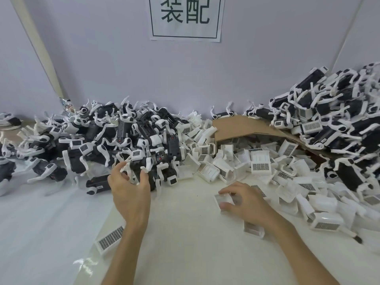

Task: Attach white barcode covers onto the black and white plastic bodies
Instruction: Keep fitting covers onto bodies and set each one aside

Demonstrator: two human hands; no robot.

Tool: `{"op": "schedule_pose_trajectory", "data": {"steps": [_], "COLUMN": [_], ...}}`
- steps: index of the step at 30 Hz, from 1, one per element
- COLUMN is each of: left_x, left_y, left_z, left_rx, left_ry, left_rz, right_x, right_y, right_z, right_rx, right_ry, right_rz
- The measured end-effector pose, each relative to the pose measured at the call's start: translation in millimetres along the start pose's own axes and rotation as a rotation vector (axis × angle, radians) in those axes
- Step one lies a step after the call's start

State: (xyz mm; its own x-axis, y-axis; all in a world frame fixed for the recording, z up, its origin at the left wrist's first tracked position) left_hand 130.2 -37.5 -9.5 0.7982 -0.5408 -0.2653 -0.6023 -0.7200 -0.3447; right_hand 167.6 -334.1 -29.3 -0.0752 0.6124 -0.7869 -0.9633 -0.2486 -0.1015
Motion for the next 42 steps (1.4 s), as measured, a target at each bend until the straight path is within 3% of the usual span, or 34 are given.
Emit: {"op": "schedule_pose_trajectory", "data": {"steps": [9,16,23,29,34,39,42], "left_x": [7,17,21,16,32,40,45], "left_y": [-2,-2,-5,-4,9,25,33], "left_z": [14,15,15,7,-11,-21,-17], "left_rx": [-0.093,-0.049,0.029,-0.118,-0.487,-0.542,-0.655], "left_ry": [-0.034,0.093,-0.187,0.273,1.066,1.253,1.254], "left_rz": [0.098,0.189,0.215,0.202,0.614,0.751,0.771], "right_x": [1,0,-8,-4,-7,-7,-5], "right_y": [5,9,12,12,9,9,8], "right_z": [14,26,30,29,29,26,24], "right_rx": [-0.016,-0.133,-0.123,-0.081,-0.059,0.056,0.053], "right_ry": [-0.327,-0.31,-0.432,-0.485,-0.58,-0.965,-0.79], "right_rz": [-0.023,-0.095,-0.152,-0.159,-0.184,-0.136,-0.179]}}
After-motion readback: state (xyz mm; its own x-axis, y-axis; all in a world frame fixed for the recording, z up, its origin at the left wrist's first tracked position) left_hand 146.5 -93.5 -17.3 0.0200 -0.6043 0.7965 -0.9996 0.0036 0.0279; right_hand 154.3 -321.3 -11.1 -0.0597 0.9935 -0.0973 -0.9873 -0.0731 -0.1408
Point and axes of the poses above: each hand's wrist, its own y-axis away from the middle knuckle, its own x-axis out of the palm, z = x × y, the point moved 5 cm from there along -y, towards the middle knuckle, and after that the axes turned 8 degrees about -y, right-handed, at the moved point
